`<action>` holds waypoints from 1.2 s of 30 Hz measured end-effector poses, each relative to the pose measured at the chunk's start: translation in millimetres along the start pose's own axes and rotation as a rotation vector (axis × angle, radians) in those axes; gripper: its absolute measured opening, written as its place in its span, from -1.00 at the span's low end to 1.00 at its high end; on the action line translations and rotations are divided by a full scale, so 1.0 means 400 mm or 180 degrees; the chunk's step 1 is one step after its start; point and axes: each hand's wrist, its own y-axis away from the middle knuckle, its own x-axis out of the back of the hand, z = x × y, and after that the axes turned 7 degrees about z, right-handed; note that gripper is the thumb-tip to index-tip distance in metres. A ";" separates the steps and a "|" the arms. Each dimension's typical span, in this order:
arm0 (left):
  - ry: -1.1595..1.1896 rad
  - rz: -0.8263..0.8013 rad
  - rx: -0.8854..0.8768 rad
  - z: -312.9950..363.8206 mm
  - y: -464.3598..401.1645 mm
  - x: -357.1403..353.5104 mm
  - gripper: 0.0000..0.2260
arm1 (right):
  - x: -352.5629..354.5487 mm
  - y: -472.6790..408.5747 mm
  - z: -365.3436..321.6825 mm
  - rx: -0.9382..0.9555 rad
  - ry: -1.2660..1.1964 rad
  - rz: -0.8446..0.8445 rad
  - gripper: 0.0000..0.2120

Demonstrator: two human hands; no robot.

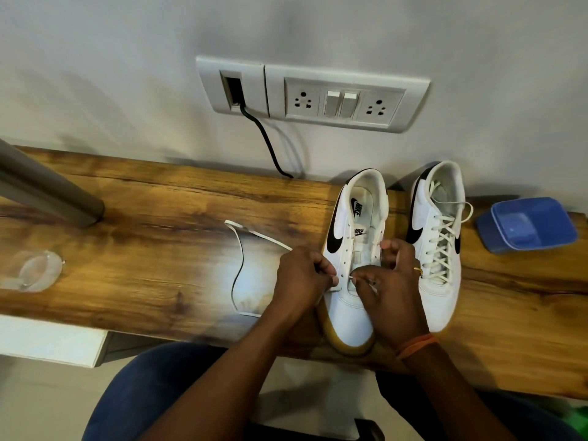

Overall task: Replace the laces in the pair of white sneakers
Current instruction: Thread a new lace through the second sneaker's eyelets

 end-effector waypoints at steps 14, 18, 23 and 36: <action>0.0168 -0.0005 -0.0044 0.005 0.009 0.005 -0.95 | -0.022 -0.004 -0.023 -0.0698 0.0145 -0.0159 -0.68; 0.0021 0.0004 -0.0293 0.011 0.009 0.002 -0.94 | -0.022 -0.009 -0.024 -0.0747 0.0130 -0.0252 -0.66; -0.0247 -0.0139 -0.0478 0.019 0.001 0.013 -0.91 | -0.003 -0.017 -0.018 -0.0659 0.0249 -0.0451 -0.75; 0.0349 -0.0193 -0.0063 0.036 -0.065 0.217 -0.90 | 0.015 -0.030 0.006 -0.0453 0.0357 -0.0739 -0.80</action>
